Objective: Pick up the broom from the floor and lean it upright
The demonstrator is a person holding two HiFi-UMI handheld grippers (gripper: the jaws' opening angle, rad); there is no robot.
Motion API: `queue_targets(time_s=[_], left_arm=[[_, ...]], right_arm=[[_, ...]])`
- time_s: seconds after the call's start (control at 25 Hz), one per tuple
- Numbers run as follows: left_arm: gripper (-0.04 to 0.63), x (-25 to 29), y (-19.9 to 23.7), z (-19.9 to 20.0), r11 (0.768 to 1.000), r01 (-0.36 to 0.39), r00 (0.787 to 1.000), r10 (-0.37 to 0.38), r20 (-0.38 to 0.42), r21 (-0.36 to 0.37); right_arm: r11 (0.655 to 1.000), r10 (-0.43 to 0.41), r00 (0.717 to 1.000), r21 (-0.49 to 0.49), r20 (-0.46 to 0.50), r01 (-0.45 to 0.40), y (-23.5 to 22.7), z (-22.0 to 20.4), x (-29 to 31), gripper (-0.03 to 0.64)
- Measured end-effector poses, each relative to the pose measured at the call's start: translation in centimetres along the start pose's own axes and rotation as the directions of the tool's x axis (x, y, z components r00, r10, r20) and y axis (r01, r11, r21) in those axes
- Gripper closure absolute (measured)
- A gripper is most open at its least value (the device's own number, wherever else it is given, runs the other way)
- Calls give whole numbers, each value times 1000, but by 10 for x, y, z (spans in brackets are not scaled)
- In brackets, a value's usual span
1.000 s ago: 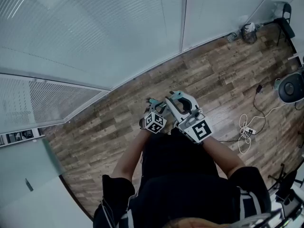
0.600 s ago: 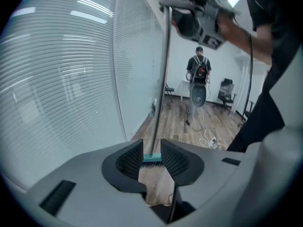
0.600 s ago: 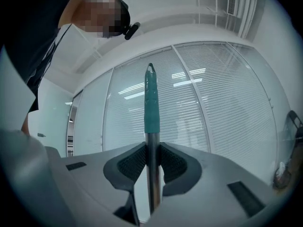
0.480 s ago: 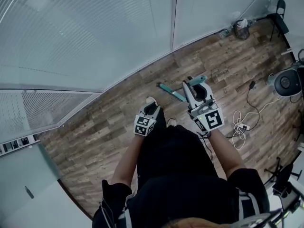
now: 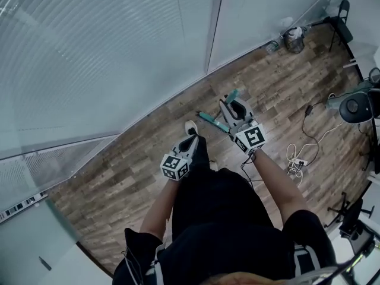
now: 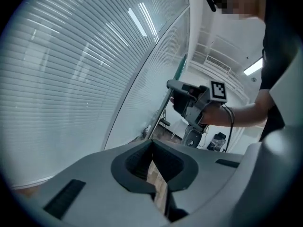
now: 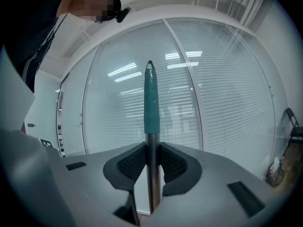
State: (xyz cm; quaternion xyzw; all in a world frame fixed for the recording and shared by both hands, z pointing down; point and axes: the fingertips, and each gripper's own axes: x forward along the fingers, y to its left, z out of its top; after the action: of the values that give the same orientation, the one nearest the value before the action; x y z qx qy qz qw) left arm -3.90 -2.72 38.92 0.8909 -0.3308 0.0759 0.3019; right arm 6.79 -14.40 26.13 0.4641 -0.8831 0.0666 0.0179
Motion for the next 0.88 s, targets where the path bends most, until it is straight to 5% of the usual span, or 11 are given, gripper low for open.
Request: queue_targets(time_s=[0.16, 0.56, 0.88], left_arm=[[577, 18, 24, 19, 994, 101, 995, -101, 2, -51], [577, 62, 85, 36, 982, 171, 982, -177, -72, -83], [576, 119, 105, 19, 985, 112, 990, -122, -66, -134]], right_arm=[[1000, -3, 992, 29, -126, 7, -29, -53, 63, 528], [998, 62, 938, 19, -340, -59, -101, -171, 134, 529], [971, 213, 876, -8, -433, -240, -130, -249, 150, 529]])
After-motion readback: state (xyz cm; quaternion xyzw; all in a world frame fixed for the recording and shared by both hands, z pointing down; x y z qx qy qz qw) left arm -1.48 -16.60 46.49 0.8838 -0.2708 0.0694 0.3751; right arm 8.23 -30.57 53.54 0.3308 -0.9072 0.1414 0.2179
